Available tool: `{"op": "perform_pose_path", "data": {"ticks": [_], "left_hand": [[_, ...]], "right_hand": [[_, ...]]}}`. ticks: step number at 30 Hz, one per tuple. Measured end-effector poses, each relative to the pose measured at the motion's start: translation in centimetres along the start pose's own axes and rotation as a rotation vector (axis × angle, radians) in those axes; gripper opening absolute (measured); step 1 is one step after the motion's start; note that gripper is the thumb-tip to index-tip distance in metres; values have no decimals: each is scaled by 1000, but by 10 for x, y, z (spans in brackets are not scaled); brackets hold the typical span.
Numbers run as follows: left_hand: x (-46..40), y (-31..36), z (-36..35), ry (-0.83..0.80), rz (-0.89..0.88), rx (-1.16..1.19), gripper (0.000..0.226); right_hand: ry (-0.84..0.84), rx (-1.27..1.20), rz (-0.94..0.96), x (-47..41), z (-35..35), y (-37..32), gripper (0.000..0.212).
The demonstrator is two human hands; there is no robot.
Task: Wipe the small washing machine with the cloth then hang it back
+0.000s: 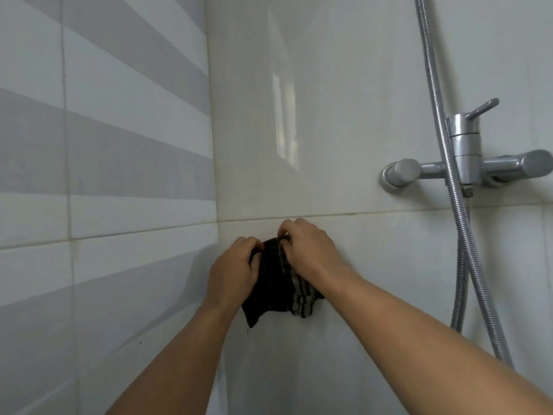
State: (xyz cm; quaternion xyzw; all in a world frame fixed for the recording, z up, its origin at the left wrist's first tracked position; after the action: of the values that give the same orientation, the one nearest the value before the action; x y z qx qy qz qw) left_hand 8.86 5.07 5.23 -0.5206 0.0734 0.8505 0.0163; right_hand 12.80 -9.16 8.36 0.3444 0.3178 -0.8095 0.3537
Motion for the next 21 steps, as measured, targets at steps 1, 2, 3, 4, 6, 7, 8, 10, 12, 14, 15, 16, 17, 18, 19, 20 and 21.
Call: {"op": "perform_pose_path", "data": {"ticks": [1,2,3,4,6,7,8,10,12,14,15,16,17,18,19,20,21], "left_hand": [[-1,-2,-6,-5,17,0,18],[0,-4,-13,-16,27,6,18],[1,-5,-19,-28,39,20,18],[3,-7,-24,-37,62,44,18],[6,-11,-26,-23,108,95,18],[8,-11,-26,-5,109,84,19],[11,-10,-24,14,99,46,19],[16,-6,-21,31,63,-14,22],[22,-6,-24,-30,116,106,27],[34,-14,-32,-134,310,387,29],[42,-16,-37,-177,405,523,28],[48,-17,-38,-206,475,628,27],[53,-17,-37,-218,513,709,27],[57,-17,-35,-221,535,747,25],[59,-16,-29,-212,537,753,23],[64,-13,-22,-201,528,717,21],[73,-11,-16,-172,509,684,18]], "right_hand": [[7,25,0,0,-4,3,20],[9,58,6,1,-9,5,20],[7,96,22,3,-14,7,21],[6,130,41,6,-19,8,21],[22,152,87,13,-25,9,21],[29,161,103,17,-27,10,20],[30,183,110,21,-29,11,20],[51,206,118,31,-32,10,18],[75,220,107,41,-32,8,17],[20,236,52,51,-39,9,25],[-40,232,9,57,-45,11,30],[-97,210,-34,63,-50,12,35],[-136,173,-77,68,-53,14,38],[-161,149,-122,73,-53,16,40],[-172,146,-146,77,-50,17,40],[-183,161,-168,80,-48,19,41],[-192,180,-186,85,-46,21,43]]}}
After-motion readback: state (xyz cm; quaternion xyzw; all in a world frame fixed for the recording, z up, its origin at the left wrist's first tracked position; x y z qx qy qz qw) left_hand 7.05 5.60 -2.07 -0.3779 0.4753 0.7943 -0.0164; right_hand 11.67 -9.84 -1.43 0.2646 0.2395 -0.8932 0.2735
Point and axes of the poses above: each hand's wrist, its own x-axis away from the middle knuckle, its own z-axis out of the back of the hand, y = z × x, the point moved 10 cm from there along -x, towards the middle knuckle, and after that the axes turned 12 degrees about -x, right-handed, at the moved point
